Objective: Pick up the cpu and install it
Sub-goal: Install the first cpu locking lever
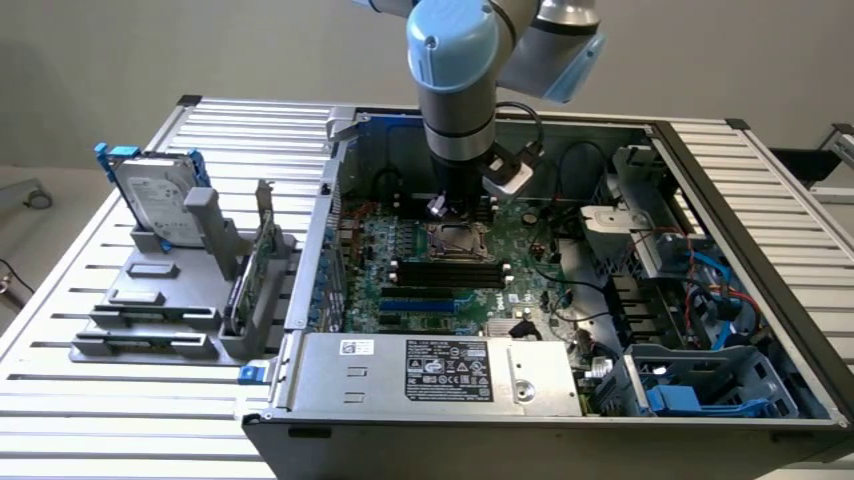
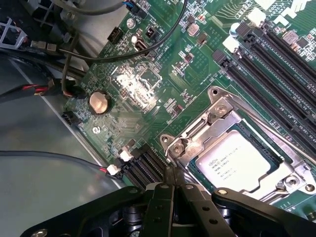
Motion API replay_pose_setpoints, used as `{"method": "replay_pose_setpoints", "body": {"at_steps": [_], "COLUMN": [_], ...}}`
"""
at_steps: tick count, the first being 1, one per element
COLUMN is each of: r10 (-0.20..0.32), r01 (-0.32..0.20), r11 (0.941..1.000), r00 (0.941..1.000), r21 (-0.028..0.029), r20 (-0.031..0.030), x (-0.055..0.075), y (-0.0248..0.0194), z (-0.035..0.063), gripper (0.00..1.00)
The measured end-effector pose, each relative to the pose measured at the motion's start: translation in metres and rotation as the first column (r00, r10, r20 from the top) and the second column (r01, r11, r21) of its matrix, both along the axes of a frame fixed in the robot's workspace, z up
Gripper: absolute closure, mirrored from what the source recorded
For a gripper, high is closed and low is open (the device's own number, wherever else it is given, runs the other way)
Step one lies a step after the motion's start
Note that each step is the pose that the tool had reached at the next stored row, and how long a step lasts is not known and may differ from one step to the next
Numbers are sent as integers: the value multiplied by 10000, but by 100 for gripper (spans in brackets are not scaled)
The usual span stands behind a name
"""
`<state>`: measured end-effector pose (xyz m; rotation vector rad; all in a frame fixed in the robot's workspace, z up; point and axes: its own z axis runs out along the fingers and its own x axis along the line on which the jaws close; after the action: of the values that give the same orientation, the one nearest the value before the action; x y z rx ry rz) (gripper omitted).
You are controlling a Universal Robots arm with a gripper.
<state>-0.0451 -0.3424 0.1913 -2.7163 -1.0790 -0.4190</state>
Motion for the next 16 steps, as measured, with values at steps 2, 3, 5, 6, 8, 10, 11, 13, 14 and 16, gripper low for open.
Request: {"method": "replay_pose_setpoints", "body": {"at_steps": [2,3,5,6,8,10,11,13,14,16], "r10": [-18,-25,-45,-61,-107,-155,-183,-254,-288,-356], "r01": [18,25,45,61,107,155,183,255,289,358], "r11": [10000,10000,9999,9998,9998,9997,9996,9995,9994,9992], "r00": [10000,10000,10000,10000,9999,9999,9998,9997,9996,9993], "r21": [58,97,151,170,191,201,203,205,202,200], "r20": [-1,0,-2,-2,-3,-6,-16,-51,-68,-104], "x": [0,1,0,0,1,1,1,1,1,1], "y": [1,2,1,1,1,1,0,1,0,-1], "z": [-5,-8,-12,-14,-17,-17,-15,16,39,80], "gripper": [89,89,89,89,89,89,89,89,89,89]}}
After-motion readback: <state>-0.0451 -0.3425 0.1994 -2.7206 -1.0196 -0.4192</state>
